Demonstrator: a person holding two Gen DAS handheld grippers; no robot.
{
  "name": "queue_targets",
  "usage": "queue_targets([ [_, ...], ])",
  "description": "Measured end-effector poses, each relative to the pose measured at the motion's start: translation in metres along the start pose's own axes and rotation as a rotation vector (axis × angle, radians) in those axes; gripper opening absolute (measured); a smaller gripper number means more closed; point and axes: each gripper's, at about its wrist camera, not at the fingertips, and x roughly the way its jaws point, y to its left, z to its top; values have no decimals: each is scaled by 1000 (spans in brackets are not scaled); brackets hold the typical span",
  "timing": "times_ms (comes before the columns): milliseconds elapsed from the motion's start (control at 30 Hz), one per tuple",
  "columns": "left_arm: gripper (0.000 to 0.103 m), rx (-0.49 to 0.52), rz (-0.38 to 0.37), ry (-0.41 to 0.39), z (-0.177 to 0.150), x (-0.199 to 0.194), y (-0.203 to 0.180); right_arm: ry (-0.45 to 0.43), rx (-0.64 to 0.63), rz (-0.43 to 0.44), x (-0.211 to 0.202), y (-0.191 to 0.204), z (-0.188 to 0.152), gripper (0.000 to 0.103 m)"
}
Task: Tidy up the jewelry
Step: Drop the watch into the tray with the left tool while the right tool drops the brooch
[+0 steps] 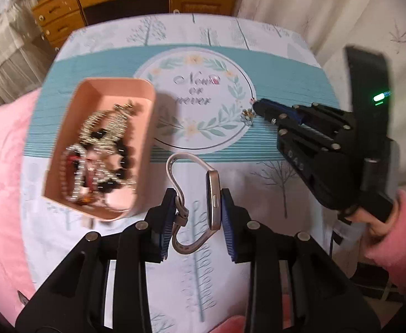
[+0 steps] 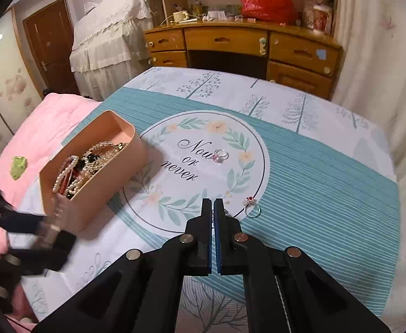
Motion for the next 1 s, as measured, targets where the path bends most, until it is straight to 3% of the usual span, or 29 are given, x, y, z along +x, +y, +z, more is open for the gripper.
queue_targets([
  [33,28,5,2,-15,-2,-9,5,3,-1,-7,1,2,-1,30],
  [100,28,4,5,-38,-3,-21,17,-4,-2,-10,2,5,-3,53],
  [167,28,-2,-1,-56,-2,-31,28,-31,-8,-38,6,8,-5,53],
  [300,28,-1,-22,-91,2,-44,53,22,-13,-94,27,13,-8,50],
  [333,28,9,-33,-95,5,-46,61,38,-7,-120,32,15,-10,38],
  [433,28,51,-74,-99,11,-46,79,70,20,-168,44,17,-13,24],
  [700,28,194,-162,-38,27,-30,128,94,198,-257,51,35,-10,23],
  [1000,28,311,-246,10,25,-8,167,46,405,-284,17,100,6,23],
])
